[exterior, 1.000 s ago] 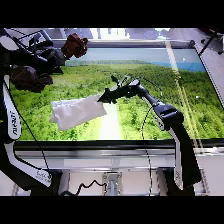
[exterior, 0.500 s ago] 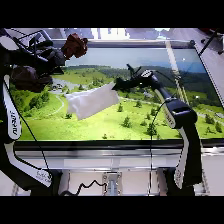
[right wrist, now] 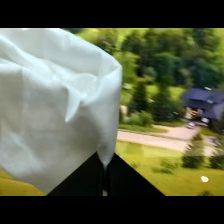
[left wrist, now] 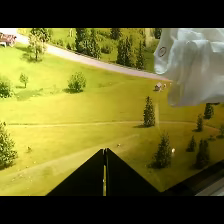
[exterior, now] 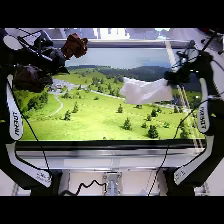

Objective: Fold the shirts.

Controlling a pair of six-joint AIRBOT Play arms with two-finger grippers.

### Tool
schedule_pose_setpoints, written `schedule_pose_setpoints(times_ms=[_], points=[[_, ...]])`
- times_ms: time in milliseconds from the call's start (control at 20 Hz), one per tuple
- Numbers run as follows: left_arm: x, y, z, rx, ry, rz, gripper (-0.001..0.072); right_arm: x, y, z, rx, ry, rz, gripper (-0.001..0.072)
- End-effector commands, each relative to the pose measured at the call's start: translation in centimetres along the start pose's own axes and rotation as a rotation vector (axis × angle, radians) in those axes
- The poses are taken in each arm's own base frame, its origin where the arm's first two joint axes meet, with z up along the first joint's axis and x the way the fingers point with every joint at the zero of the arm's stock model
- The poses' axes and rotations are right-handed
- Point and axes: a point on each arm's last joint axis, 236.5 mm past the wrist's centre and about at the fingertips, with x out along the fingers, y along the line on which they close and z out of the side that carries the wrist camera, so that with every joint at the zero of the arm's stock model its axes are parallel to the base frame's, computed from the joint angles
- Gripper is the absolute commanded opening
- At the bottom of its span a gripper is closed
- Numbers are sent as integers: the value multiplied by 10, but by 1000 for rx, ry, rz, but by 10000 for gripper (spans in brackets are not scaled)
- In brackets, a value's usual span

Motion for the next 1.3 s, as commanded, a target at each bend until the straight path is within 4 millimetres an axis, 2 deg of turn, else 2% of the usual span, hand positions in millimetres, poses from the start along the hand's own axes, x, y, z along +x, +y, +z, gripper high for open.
schedule_pose_setpoints(times_ms=[0,150,300,450,600,700,800,900,1000,1050,1100,1150,1250], points=[[8,-16,-7,26,31,-17,19,-57,-99,-51,136,107,-204,22],[10,-21,-11,35,48,-22,19,-65,-138,-107,238,231,-216,22],[13,-26,-15,44,64,-27,19,-48,-160,-164,314,315,-209,22],[14,-29,-16,49,69,-29,19,-17,-167,-223,342,353,-201,21],[16,-33,-19,56,81,-33,19,15,-172,-291,402,423,-175,21],[18,-37,-22,62,91,-36,19,29,-170,-335,448,481,-135,22],[21,-43,-23,68,96,-41,19,40,-166,-368,494,503,-97,22],[24,-48,-25,75,101,-44,19,49,-159,-378,535,467,-44,22],[26,-54,-27,75,108,-56,19,55,-151,-364,578,400,10,25],[26,-57,-27,76,110,-65,19,56,-147,-360,573,388,35,78],[26,-59,-27,74,110,-74,19,56,-141,-357,553,384,67,271],[26,-60,-28,73,110,-75,19,54,-137,-358,555,393,81,397],[26,-59,-27,71,110,-74,19,48,-130,-364,554,427,100,406]])
